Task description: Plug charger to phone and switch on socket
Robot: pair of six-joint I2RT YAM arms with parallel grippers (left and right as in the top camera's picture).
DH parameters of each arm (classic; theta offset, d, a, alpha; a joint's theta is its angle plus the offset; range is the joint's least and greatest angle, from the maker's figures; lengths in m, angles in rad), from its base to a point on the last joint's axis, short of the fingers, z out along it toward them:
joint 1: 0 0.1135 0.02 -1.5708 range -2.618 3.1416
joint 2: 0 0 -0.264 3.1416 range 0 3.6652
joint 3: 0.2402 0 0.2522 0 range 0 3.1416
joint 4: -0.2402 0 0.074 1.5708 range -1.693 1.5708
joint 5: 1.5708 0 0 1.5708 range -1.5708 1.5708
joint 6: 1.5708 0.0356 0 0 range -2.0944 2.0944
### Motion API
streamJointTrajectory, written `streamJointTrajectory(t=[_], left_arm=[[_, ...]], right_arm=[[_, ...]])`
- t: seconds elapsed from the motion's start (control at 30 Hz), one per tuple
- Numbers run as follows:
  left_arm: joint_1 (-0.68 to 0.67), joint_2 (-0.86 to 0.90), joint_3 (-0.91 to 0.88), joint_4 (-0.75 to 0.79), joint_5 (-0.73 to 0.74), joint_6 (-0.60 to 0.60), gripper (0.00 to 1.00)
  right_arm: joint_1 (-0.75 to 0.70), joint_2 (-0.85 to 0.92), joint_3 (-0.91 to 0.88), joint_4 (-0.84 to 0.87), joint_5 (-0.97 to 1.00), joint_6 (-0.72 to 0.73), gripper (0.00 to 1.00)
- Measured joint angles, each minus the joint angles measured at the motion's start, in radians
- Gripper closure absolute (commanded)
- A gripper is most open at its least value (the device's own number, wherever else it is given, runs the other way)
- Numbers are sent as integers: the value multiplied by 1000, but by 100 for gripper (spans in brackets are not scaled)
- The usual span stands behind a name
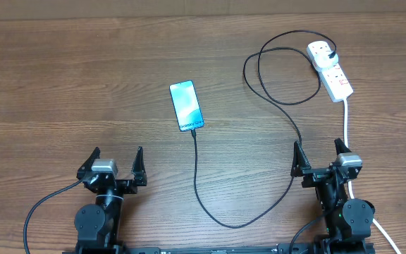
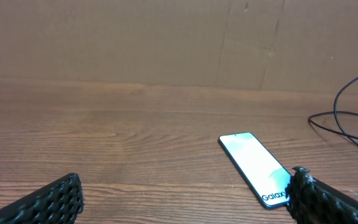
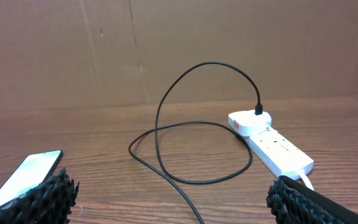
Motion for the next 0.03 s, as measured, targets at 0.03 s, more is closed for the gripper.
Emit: streamJointTrajectory(t=[0.03], left_arm=[[0, 0, 0, 0, 0, 0, 0]], right_arm=[[0, 0, 0, 0, 0, 0, 0]])
